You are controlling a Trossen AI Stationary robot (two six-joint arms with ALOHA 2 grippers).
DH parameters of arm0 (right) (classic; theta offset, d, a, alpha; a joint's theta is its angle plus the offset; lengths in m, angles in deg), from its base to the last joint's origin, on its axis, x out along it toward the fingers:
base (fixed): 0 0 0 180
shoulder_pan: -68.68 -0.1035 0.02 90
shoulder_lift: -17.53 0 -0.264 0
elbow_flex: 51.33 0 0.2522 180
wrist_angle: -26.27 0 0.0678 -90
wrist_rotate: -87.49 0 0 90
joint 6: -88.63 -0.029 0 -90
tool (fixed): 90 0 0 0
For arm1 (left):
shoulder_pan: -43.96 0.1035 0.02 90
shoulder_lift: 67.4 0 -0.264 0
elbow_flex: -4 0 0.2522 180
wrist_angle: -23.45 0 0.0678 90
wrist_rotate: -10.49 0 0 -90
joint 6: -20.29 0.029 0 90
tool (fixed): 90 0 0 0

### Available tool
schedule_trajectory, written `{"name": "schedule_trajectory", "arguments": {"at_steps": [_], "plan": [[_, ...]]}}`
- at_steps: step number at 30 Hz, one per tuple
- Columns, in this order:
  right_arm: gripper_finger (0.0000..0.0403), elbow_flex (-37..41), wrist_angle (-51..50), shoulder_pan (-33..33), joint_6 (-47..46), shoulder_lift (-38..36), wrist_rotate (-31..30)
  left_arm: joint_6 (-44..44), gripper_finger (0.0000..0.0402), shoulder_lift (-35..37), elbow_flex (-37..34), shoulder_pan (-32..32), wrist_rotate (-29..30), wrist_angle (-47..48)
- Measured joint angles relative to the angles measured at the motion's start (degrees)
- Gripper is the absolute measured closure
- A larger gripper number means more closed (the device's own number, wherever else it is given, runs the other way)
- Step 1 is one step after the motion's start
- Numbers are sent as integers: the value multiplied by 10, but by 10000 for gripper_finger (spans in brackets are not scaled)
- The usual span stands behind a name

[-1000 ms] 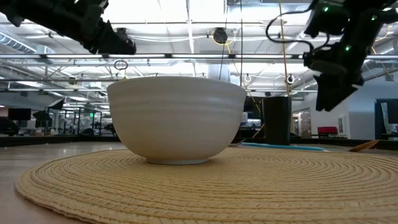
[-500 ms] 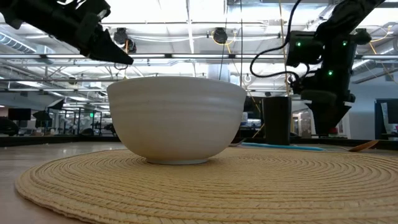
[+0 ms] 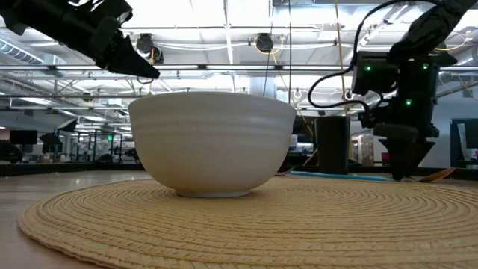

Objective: Pick & Place Utensil
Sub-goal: Put the green spoon into the white bowl

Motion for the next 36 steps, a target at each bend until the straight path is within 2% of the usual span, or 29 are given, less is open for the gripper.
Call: {"name": "schedule_trajectory", "arguments": {"at_steps": [3,6,22,36], "plan": [[150,6,0,0,-3,1,1,1,341,0,0,0,0,0],[176,6,6,0,6,1,4,1,341,0,0,0,0,-1],[385,8,8,0,9,3,51,-1,341,0,0,0,1,-1],[399,8,-4,-14,15,1,46,-5,341,0,0,0,1,-1]]}}
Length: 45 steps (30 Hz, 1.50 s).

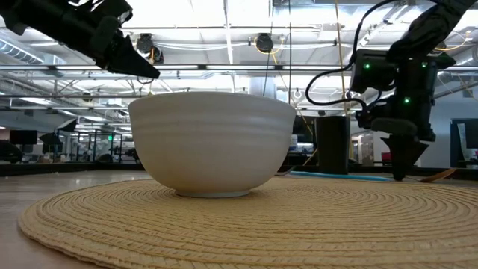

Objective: Pick & Place Utensil
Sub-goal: Put the green spoon into the white bowl

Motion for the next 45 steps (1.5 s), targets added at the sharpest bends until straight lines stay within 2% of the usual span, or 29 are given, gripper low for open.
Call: {"name": "schedule_trajectory", "arguments": {"at_steps": [4,16,22,25,31,37,45], "plan": [[400,0,0,-15,-5,-17,-4,0,341,0,0,0,0,0],[402,3,-32,-62,-32,-130,5,0,341,0,0,0,0,-2],[402,2,-5,-92,-30,-171,3,-10,341,0,0,0,-1,-13],[402,2,28,-107,-16,-190,2,-17,341,0,0,0,-6,-18],[402,2,112,-136,28,-221,2,4,341,-2,0,0,-64,-16],[403,2,256,-165,111,-230,3,-9,341,-2,0,0,-91,-66],[402,0,463,-200,233,-201,3,-27,341,-35,0,-4,-245,-172]]}}
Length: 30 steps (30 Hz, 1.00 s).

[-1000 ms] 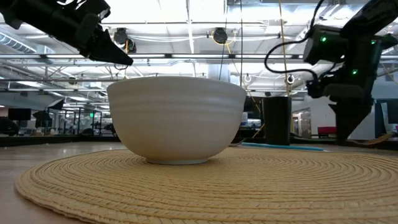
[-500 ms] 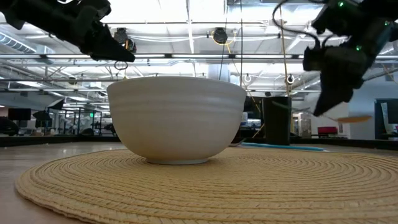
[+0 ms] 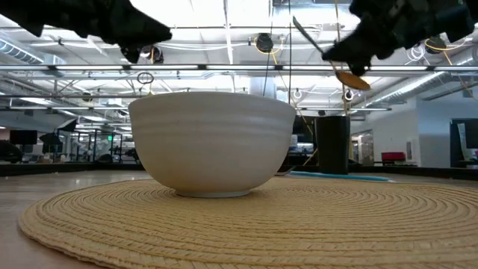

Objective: Pick & Place Utensil
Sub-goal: Put the green spoon into the white bowl

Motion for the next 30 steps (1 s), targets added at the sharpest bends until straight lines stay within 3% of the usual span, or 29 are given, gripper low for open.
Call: {"name": "schedule_trajectory", "arguments": {"at_steps": [8,12,19,30], "plan": [[401,0,127,-26,30,80,3,31,341,-139,0,-24,-57,-176],[401,0,207,-37,35,128,50,43,333,-197,5,-29,-56,-247],[400,-3,314,-46,35,201,77,45,281,-252,53,-29,-56,-264],[399,-70,318,-46,62,296,76,45,206,-355,148,-29,-56,-259]]}}
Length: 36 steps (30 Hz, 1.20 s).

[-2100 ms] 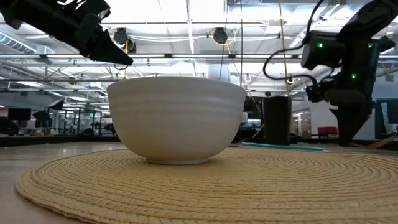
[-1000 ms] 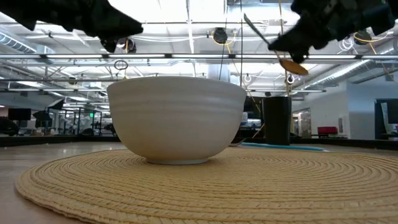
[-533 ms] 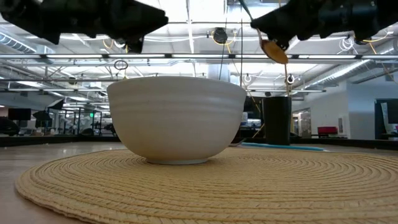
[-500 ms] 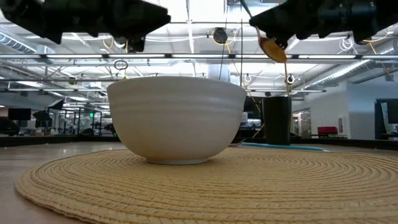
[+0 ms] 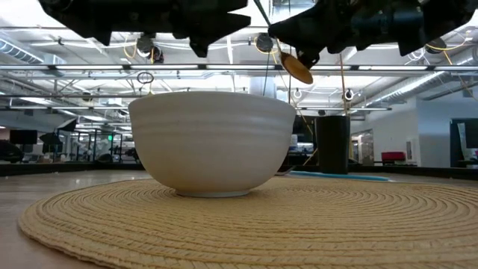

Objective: Pick & Place Utensil
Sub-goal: Put the green spoon into the white bowl

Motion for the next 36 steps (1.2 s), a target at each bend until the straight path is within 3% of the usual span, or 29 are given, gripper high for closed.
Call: {"name": "schedule_trajectory", "arguments": {"at_steps": [6,15,36], "plan": [[399,-3,8,0,7,5,-1,-1,199,-10,6,3,0,-10],[399,-3,17,1,15,5,-32,-27,222,-9,6,14,3,-43],[399,-2,30,5,28,11,-34,-34,257,-25,5,15,6,-75]]}}
